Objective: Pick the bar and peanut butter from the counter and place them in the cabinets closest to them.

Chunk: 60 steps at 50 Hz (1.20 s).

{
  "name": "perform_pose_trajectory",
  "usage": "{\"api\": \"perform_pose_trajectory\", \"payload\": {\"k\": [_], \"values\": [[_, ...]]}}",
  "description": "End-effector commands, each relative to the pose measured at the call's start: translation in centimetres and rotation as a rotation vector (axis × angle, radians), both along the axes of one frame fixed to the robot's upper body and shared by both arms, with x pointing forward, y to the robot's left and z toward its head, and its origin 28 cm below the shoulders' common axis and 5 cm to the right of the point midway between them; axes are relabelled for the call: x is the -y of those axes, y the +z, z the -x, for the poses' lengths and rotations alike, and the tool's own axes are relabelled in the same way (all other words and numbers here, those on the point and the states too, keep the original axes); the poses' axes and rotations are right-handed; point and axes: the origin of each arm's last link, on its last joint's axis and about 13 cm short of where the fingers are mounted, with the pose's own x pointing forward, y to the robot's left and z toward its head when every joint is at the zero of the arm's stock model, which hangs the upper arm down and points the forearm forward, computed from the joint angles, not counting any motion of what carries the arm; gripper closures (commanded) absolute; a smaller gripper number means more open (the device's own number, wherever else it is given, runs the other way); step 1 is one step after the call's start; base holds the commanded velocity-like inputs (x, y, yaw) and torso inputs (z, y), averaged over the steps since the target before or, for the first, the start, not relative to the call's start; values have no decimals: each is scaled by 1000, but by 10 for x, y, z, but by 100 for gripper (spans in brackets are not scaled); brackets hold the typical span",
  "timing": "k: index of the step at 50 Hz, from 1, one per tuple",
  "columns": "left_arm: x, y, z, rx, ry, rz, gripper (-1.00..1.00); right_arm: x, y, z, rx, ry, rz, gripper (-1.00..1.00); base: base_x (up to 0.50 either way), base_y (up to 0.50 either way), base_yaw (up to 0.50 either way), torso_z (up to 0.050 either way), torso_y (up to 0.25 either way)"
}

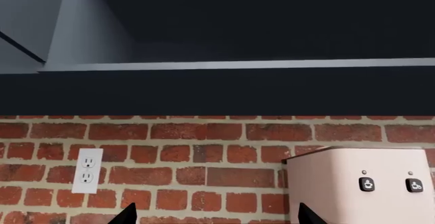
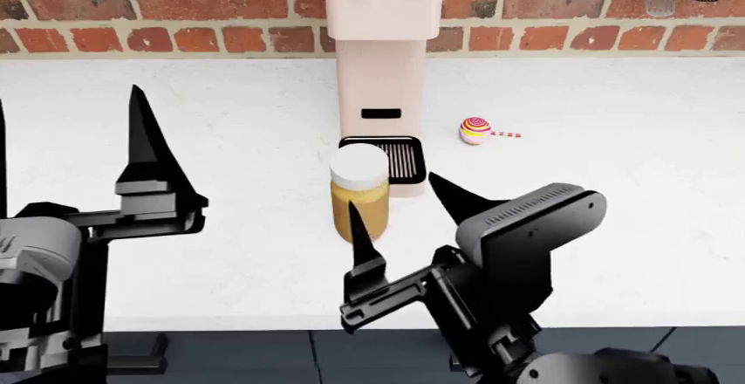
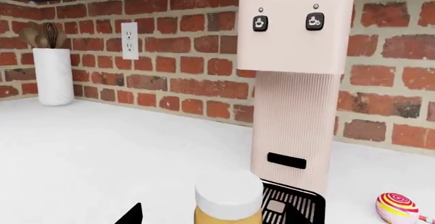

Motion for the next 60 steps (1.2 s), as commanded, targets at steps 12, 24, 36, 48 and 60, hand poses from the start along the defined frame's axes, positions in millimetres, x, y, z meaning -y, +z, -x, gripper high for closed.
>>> {"api": "perform_pose_trajectory", "payload": {"k": [12, 24, 36, 48, 60], "values": [[2, -2, -1, -5, -9, -18, -100, -10, -21, -23, -106, 26, 31, -100, 0, 0, 0, 0, 0], [2, -1, 0, -1, -10, -20, -100, -15, -27, -40, -142, 23, 59, -100, 0, 0, 0, 0, 0], [3, -1, 1, 0, -14, -22, -100, -17, -30, -55, -166, 4, 71, -100, 0, 0, 0, 0, 0], [3, -1, 2, 0, -16, -24, -100, -20, -33, -63, -183, 3, 83, -100, 0, 0, 0, 0, 0], [4, -2, 1, -1, -16, -25, -100, -21, -38, -77, -213, -4, 94, -100, 0, 0, 0, 0, 0]]}}
